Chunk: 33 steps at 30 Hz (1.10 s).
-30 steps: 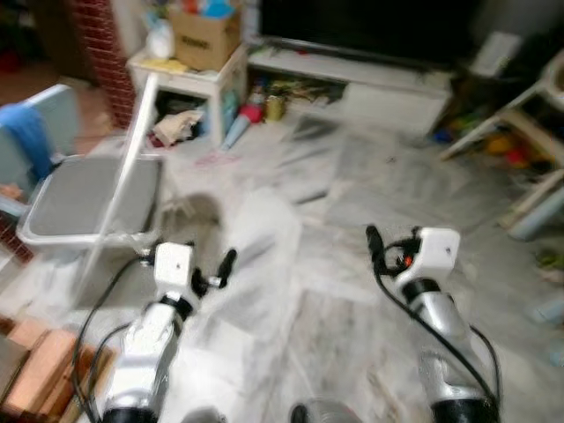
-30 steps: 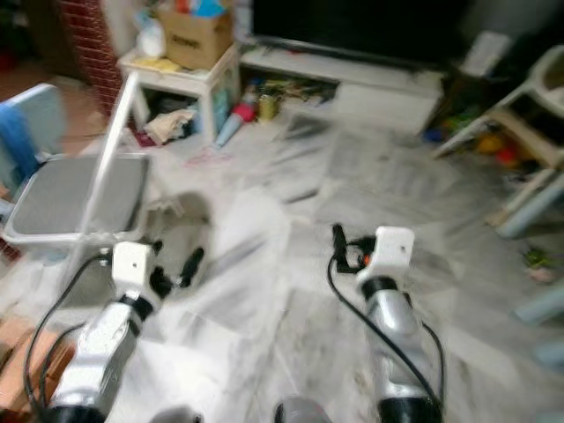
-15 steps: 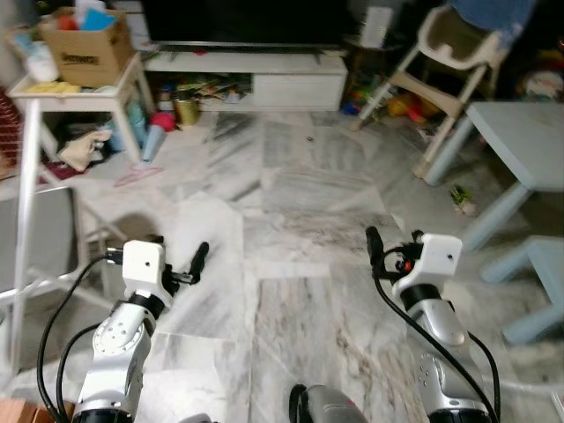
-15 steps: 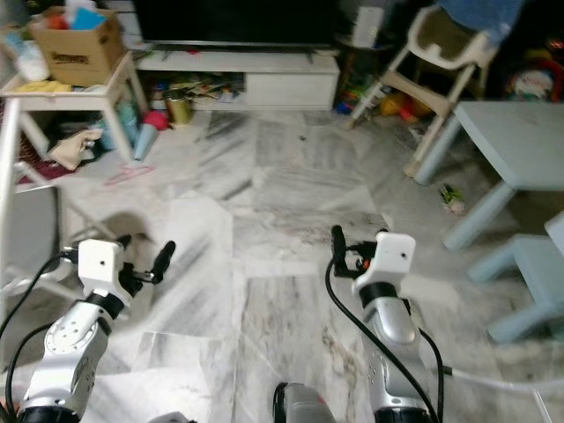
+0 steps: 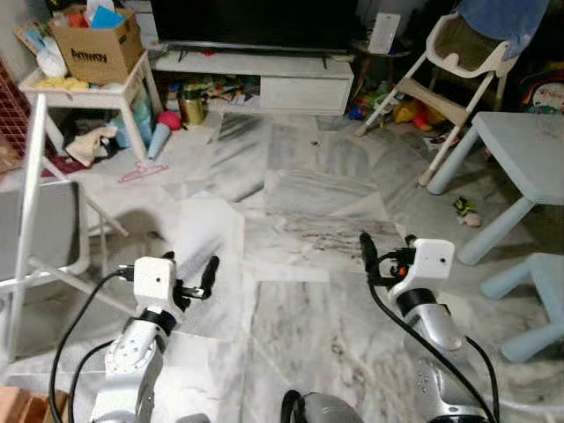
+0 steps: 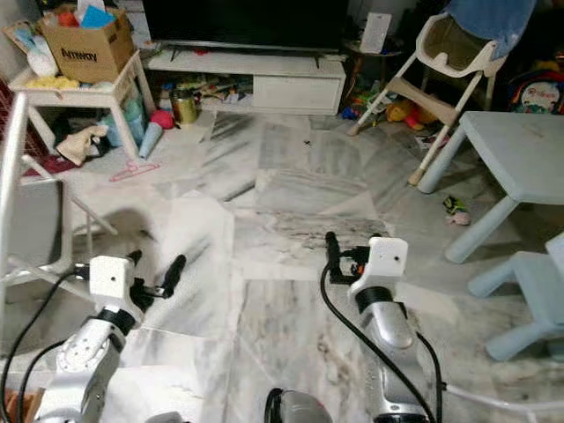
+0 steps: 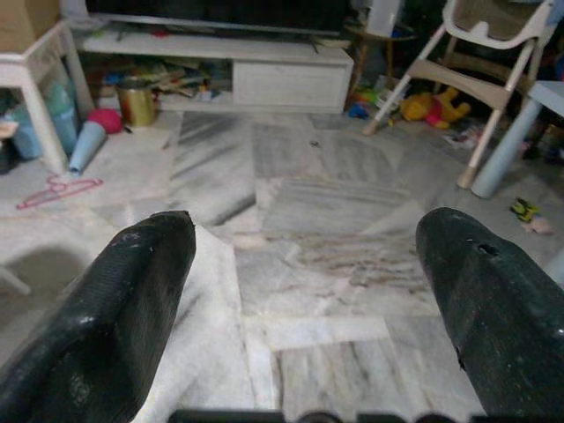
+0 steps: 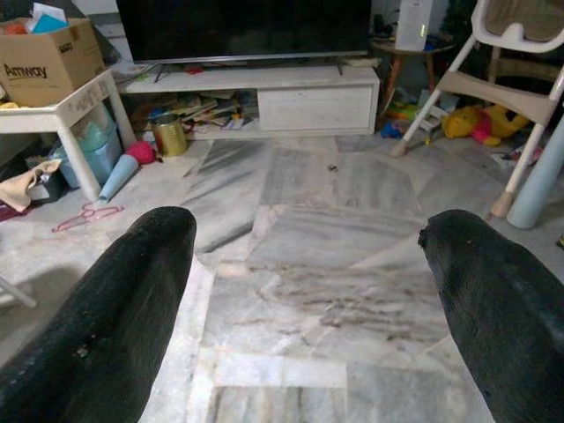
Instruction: Restocking fridge
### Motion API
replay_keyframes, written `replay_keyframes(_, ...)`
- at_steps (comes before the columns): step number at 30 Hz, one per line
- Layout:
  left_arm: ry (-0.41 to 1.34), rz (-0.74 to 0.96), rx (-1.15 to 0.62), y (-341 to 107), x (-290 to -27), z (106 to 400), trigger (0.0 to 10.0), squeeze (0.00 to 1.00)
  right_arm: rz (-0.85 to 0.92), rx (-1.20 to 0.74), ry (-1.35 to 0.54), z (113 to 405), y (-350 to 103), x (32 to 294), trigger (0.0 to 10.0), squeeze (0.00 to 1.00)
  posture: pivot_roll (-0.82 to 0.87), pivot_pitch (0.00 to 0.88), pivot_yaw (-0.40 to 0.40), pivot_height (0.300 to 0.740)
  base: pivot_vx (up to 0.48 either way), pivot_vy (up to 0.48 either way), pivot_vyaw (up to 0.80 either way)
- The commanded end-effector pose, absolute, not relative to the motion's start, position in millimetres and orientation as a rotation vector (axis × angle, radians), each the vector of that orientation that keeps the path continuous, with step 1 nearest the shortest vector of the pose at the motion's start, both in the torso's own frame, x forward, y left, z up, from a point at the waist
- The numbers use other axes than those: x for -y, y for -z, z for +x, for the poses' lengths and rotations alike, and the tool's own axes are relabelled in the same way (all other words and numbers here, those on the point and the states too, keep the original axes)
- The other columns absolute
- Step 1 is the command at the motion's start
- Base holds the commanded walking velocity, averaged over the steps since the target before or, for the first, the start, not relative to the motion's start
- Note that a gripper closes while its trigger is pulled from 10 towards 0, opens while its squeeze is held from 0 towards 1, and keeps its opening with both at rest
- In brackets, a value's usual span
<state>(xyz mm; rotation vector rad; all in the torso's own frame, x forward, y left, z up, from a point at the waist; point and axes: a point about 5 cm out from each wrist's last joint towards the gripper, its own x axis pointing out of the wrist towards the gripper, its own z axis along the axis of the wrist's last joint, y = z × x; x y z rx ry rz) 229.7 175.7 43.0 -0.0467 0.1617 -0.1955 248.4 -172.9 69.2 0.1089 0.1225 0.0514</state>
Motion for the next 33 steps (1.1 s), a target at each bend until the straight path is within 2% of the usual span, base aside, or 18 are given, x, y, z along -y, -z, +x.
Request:
replay_keyframes(1,0.193,-0.046,-0.133,-48,-172,232,10.0,0.00,0.094,-0.115,-0.045,249,-73,178,10.0,0.00,0.03,0.000,-0.056,0.740,0.000,-0.398,0.00)
replay_keyframes(16,0.066,-0.025,-0.092,-53,-192,242,10.0,0.00,0.080,-0.109,-0.051,250,-75,181,10.0,0.00,0.03,0.000,-0.085,0.740,0.000,-0.027,0.00)
replay_keyframes(23,0.048,-0.023,-0.092,-51,-198,238,10.0,0.00,0.071,-0.111,-0.066,253,-75,178,10.0,0.00,0.04,0.000,-0.090,0.740,0.000,0.000,0.00)
replay_keyframes(28,0.061,-0.015,-0.086,-52,-199,239,10.0,0.00,0.072,-0.113,-0.063,254,-74,177,10.0,0.00,0.04,0.000,-0.080,0.740,0.000,0.000,0.00)
replay_keyframes(33,0.103,-0.006,-0.098,-51,-196,240,10.0,0.00,0.077,-0.107,-0.020,250,-72,181,10.0,0.00,0.02,0.000,-0.035,0.740,0.283,0.000,-0.65)
